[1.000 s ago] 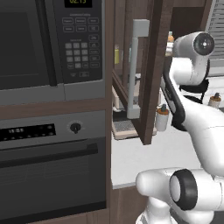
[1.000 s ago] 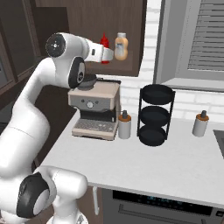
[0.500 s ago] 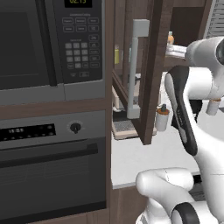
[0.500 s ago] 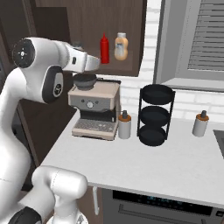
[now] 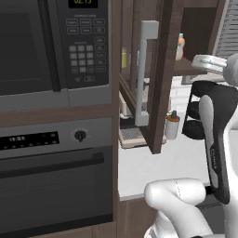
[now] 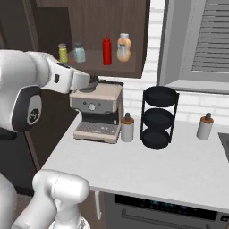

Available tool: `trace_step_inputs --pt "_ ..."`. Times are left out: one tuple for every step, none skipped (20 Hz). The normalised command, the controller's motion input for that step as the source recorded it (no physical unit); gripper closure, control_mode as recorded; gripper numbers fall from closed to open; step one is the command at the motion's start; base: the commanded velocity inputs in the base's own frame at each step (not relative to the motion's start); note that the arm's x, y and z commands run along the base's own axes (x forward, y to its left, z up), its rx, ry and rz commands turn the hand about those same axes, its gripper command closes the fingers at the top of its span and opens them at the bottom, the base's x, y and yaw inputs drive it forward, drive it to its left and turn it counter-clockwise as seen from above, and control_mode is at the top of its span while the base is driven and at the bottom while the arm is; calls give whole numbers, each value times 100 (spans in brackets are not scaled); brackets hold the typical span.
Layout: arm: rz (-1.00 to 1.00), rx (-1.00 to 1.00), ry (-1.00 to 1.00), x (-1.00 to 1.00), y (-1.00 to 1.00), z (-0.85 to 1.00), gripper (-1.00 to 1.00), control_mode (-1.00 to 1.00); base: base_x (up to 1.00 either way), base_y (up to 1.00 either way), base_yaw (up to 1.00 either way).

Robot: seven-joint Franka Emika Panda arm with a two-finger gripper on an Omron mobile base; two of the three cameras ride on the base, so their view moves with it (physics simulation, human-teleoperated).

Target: Put the shaker and condiment bottle from the counter next to their counterparts in the cabinet.

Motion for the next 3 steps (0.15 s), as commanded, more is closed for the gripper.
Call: trace_step_inputs --pt "0 5 0 -100 0 1 -100 -100 0 0 0" --pt "0 3 0 -100 1 0 -100 -100 0 0 0" --pt "0 1 -2 -100 3 0 -100 -100 0 0 0"
